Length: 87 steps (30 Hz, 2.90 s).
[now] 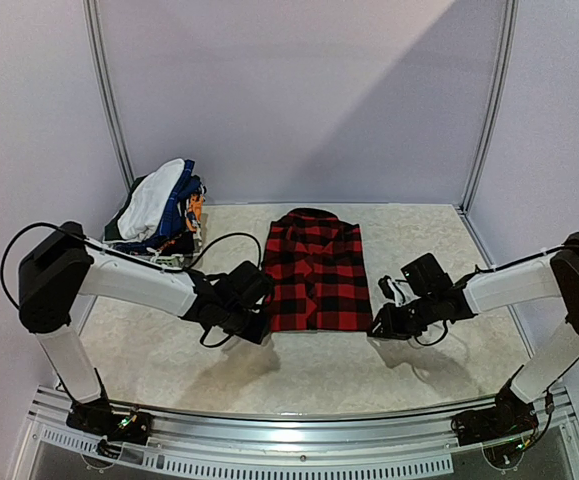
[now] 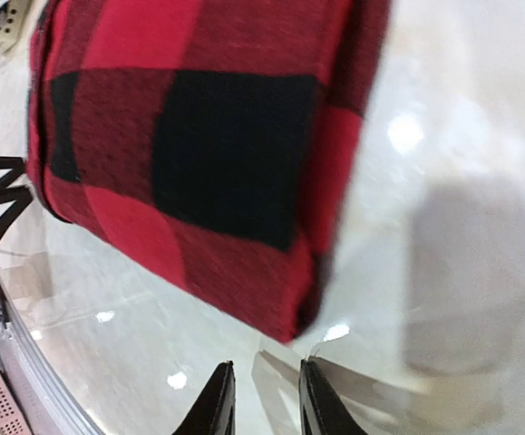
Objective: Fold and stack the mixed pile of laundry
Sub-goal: Smooth out the 2/3-rectangle-folded T-shirt at the center of the board, then pick up the 2/3-rectangle-folded shirt from the center of the board.
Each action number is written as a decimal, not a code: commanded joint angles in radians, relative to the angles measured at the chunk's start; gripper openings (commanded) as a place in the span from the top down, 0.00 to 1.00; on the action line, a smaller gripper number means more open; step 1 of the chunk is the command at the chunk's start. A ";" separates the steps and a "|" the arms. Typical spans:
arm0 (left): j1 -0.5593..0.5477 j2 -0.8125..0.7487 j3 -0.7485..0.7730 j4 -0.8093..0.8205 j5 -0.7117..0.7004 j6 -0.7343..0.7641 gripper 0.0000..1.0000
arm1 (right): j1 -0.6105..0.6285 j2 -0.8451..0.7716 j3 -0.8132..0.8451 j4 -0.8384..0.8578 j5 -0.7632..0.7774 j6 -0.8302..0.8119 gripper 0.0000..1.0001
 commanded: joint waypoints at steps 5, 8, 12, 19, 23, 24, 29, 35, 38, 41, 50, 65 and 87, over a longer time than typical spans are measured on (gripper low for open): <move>-0.072 -0.126 0.069 -0.206 -0.180 0.093 0.38 | 0.003 -0.230 -0.022 -0.246 0.135 0.027 0.65; -0.110 -0.149 0.115 -0.212 -0.262 0.159 0.32 | 0.003 -0.312 -0.016 -0.289 0.174 0.033 0.54; -0.194 -0.159 0.147 -0.135 -0.394 0.344 0.28 | 0.002 -0.387 -0.017 -0.314 0.222 0.041 0.48; -0.267 -0.042 0.286 -0.246 -0.476 0.614 0.00 | 0.003 -0.485 -0.037 -0.337 0.260 0.046 0.45; -0.314 0.079 0.360 -0.262 -0.541 0.803 0.02 | 0.002 -0.521 -0.049 -0.337 0.264 0.053 0.44; -0.319 0.105 0.376 -0.260 -0.544 0.844 0.03 | 0.002 -0.528 -0.051 -0.338 0.264 0.056 0.43; -0.318 0.159 0.400 -0.216 -0.491 0.951 0.02 | 0.003 -0.559 -0.063 -0.354 0.267 0.053 0.43; -0.302 0.198 0.367 -0.097 -0.511 1.032 0.02 | 0.003 -0.604 -0.083 -0.362 0.266 0.052 0.42; -0.292 0.235 0.353 -0.024 -0.521 1.082 0.03 | 0.002 -0.615 -0.085 -0.368 0.267 0.046 0.41; -0.280 0.275 0.363 -0.003 -0.530 1.104 0.05 | 0.003 -0.619 -0.083 -0.374 0.269 0.041 0.41; -0.262 0.339 0.370 0.043 -0.551 1.143 0.18 | 0.003 -0.637 -0.078 -0.378 0.283 0.038 0.41; -0.246 0.427 0.372 0.156 -0.553 1.182 0.51 | 0.002 -0.610 -0.064 -0.376 0.294 0.038 0.41; -0.469 0.257 0.292 -0.158 -0.541 0.828 1.00 | 0.014 -0.437 0.112 -0.279 0.175 0.014 0.43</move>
